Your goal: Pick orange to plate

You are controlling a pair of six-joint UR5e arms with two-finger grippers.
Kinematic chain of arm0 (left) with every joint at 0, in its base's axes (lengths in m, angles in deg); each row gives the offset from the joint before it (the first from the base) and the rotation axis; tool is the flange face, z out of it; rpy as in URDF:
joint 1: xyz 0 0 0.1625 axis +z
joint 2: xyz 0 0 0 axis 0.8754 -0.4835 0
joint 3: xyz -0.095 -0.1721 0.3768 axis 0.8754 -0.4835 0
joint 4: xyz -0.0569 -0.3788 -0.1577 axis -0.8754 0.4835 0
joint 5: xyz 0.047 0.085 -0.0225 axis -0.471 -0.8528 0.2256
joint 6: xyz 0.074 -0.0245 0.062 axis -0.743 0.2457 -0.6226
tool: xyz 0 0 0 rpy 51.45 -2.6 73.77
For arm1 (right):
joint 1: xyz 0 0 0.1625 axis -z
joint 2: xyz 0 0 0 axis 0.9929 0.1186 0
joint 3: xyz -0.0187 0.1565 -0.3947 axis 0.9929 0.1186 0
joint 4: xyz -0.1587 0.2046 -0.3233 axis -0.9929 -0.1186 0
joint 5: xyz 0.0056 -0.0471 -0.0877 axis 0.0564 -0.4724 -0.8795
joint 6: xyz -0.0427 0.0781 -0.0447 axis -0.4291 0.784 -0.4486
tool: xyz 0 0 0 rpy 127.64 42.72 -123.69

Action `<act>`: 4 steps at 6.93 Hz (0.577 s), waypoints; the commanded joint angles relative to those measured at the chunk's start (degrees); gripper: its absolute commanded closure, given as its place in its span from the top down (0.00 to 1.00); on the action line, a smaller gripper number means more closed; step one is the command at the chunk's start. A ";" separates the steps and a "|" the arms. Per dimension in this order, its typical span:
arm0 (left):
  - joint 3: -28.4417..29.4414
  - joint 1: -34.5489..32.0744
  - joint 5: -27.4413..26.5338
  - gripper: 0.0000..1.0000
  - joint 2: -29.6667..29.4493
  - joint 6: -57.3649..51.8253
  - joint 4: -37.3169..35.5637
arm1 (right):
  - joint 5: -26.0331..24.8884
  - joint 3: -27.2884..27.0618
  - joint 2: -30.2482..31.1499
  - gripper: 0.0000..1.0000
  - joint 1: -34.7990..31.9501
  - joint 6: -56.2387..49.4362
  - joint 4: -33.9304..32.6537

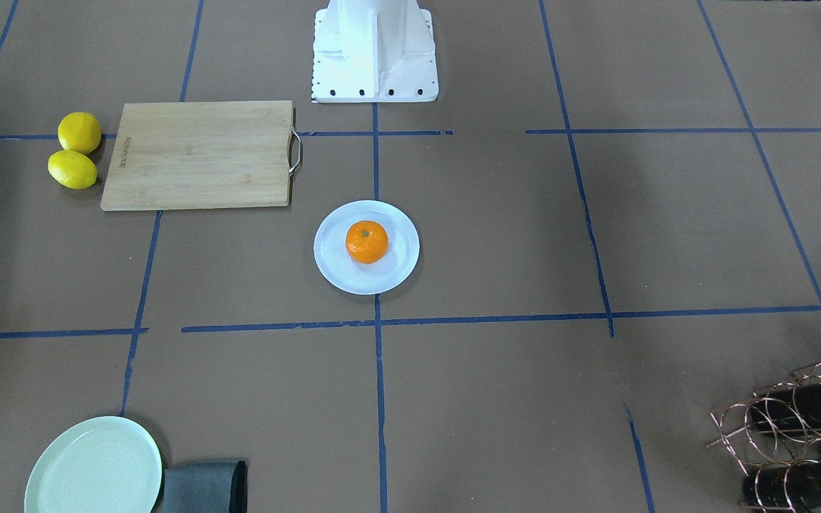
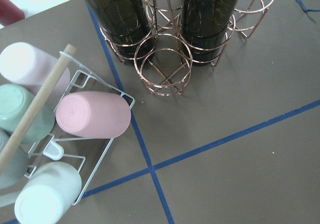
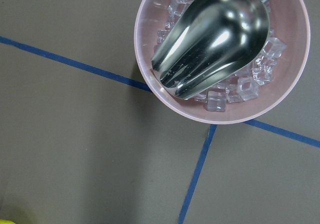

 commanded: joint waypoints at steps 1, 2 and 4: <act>-0.59 0.27 0.23 1.00 4.38 -0.19 1.52 | -1.93 0.18 -0.75 1.00 -0.50 -1.25 -1.67; -0.59 0.88 0.41 1.00 5.00 -0.28 1.79 | -3.95 0.35 -1.97 1.00 -0.84 -1.34 -1.67; -0.68 1.24 1.47 1.00 5.01 -0.19 5.02 | -3.01 0.62 -1.19 1.00 -0.76 -0.99 -1.58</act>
